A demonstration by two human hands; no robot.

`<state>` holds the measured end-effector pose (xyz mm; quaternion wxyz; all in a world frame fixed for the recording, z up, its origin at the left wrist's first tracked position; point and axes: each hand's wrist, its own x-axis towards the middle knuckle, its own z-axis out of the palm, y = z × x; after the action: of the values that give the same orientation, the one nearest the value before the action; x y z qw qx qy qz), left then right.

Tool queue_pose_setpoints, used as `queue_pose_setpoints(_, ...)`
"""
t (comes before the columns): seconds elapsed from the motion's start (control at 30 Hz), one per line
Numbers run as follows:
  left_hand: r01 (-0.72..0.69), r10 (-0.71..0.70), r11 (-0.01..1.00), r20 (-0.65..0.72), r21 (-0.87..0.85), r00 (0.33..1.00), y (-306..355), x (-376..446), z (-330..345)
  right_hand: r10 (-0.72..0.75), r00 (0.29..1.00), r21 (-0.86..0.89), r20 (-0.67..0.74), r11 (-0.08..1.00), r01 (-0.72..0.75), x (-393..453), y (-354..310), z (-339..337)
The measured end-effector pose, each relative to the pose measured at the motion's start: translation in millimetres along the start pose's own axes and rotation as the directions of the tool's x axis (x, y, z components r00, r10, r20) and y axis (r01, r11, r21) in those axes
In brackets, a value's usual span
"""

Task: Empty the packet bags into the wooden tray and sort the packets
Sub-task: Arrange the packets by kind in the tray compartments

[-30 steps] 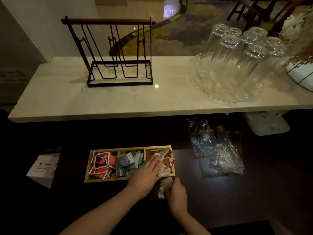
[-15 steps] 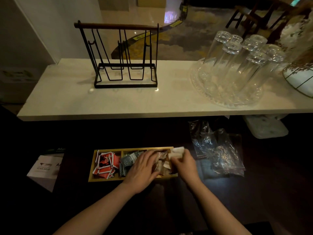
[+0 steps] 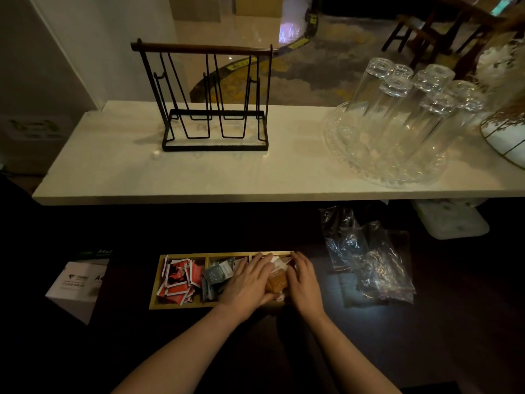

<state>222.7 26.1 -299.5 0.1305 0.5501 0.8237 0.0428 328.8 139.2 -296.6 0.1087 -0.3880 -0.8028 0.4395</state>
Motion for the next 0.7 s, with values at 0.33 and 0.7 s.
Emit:
queue_pose_setpoints(0.33,-0.013,0.010,0.996,-0.033,-0.092,0.999,-8,-2,9,0.056,0.998,-0.023,-0.006,0.998,-0.056,10,0,35)
queue_pose_setpoints(0.7,0.028,-0.029,0.998,0.016,0.062,0.999,0,4,25,-0.118,0.969,-0.118,-0.218,0.989,0.094,28,5,-29)
